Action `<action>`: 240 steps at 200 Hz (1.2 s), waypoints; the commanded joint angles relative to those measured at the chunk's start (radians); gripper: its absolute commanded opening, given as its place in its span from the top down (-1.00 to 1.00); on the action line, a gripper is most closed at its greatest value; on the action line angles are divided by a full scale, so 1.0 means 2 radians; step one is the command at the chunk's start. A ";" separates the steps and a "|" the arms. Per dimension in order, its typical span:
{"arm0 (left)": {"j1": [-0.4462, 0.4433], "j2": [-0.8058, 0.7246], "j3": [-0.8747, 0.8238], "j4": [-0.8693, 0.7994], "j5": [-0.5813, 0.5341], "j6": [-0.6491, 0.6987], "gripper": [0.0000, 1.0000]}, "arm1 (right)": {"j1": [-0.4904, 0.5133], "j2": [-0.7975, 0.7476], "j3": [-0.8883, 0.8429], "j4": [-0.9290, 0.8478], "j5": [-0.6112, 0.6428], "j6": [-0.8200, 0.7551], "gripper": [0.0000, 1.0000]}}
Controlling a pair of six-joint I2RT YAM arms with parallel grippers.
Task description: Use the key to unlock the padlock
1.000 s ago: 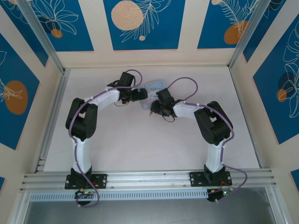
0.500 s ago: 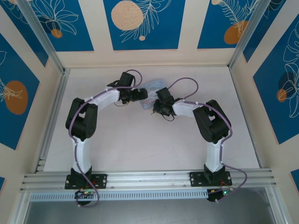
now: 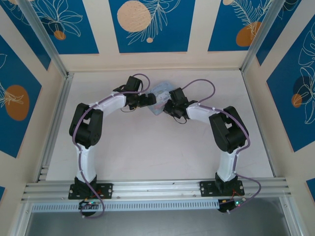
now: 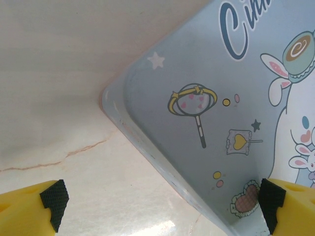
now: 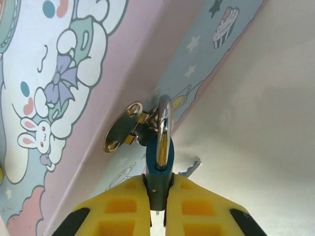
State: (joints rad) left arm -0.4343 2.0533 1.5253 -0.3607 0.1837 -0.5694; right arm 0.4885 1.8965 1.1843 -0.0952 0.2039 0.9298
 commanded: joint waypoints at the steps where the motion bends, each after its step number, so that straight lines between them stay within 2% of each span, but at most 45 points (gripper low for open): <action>1: 0.002 0.026 -0.020 -0.044 -0.012 0.004 -0.99 | -0.006 0.000 0.031 -0.001 -0.003 0.026 1.00; 37: 0.002 0.028 -0.025 -0.044 -0.013 -0.001 -0.98 | -0.022 0.015 0.049 -0.035 0.019 0.049 1.00; 63: 0.002 0.031 -0.026 -0.044 -0.012 -0.003 -0.99 | -0.044 0.019 0.047 -0.027 0.015 0.067 1.00; 108: 0.002 0.033 -0.024 -0.046 -0.014 -0.004 -0.98 | -0.065 0.005 0.047 -0.033 0.013 0.056 1.00; 141: 0.002 0.035 -0.023 -0.046 -0.014 -0.003 -0.99 | -0.072 -0.021 0.002 0.016 -0.015 0.030 1.00; 206: 0.002 0.033 -0.026 -0.043 -0.014 -0.002 -0.98 | -0.080 -0.083 -0.087 0.013 0.018 0.054 1.00; 240: 0.002 0.024 -0.030 -0.039 -0.011 -0.004 -0.98 | -0.082 -0.093 -0.117 0.038 -0.002 0.058 1.00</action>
State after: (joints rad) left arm -0.4355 2.0808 1.4929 -0.3656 0.1936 -0.5922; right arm 0.3344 1.7370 0.9852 -0.0444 0.1837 1.0252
